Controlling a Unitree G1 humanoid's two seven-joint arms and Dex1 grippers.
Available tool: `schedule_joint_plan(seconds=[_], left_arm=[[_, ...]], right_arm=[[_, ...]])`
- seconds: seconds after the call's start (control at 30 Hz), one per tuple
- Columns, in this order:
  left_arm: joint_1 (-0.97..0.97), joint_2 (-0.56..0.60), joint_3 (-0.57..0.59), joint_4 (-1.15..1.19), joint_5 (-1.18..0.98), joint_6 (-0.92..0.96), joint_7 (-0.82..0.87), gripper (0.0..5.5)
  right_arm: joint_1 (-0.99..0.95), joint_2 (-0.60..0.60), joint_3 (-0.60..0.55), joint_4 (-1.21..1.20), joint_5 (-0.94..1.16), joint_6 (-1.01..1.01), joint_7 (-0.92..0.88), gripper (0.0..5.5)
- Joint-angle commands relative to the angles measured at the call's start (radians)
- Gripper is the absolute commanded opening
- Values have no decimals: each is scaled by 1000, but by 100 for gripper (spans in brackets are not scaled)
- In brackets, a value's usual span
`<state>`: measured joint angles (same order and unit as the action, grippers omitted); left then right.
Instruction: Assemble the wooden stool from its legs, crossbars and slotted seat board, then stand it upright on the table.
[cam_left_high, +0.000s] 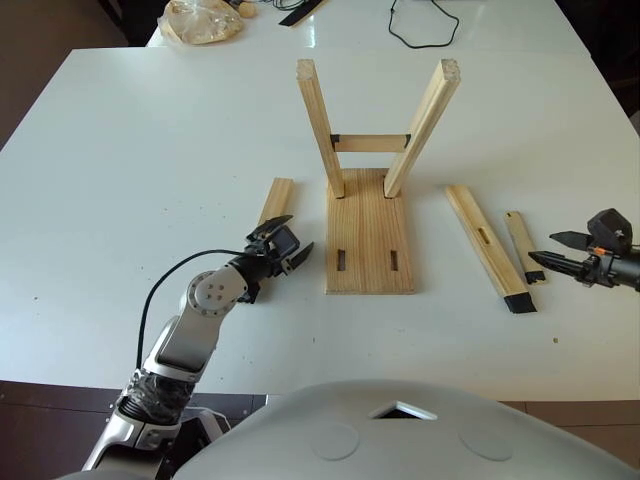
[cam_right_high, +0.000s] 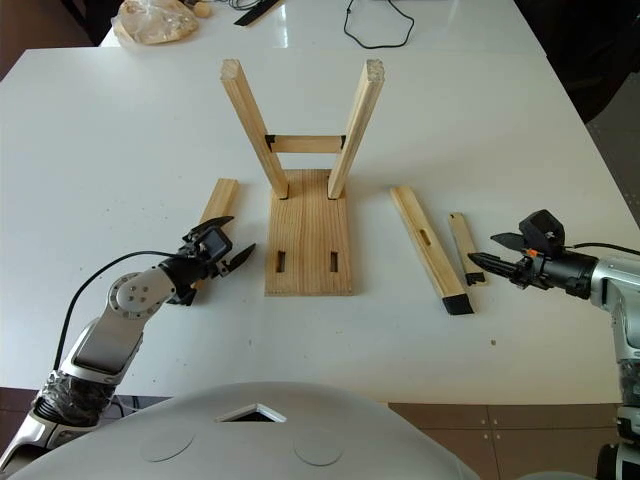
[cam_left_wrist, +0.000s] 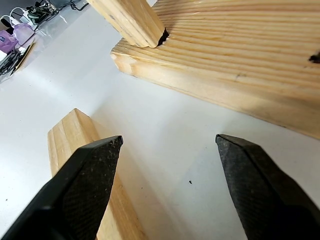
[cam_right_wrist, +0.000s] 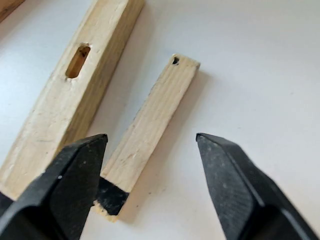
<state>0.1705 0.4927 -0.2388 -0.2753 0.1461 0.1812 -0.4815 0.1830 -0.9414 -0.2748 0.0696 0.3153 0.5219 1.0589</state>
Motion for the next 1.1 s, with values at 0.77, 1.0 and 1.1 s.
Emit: schedule_joint_plan(seconds=[0.77, 1.0, 1.1], left_arm=[[-14, -13, 0, 9, 9, 35, -5, 346], [-30, -17, 17, 4, 2, 44, -4, 346], [-36, -12, 31, -3, -11, 48, -14, 346]], right_arm=[[120, 38, 137, 38, -109, -146, -101, 233], [70, 83, 114, -33, -29, 1, -143, 133], [31, 105, 98, -42, -6, 50, -182, 129]])
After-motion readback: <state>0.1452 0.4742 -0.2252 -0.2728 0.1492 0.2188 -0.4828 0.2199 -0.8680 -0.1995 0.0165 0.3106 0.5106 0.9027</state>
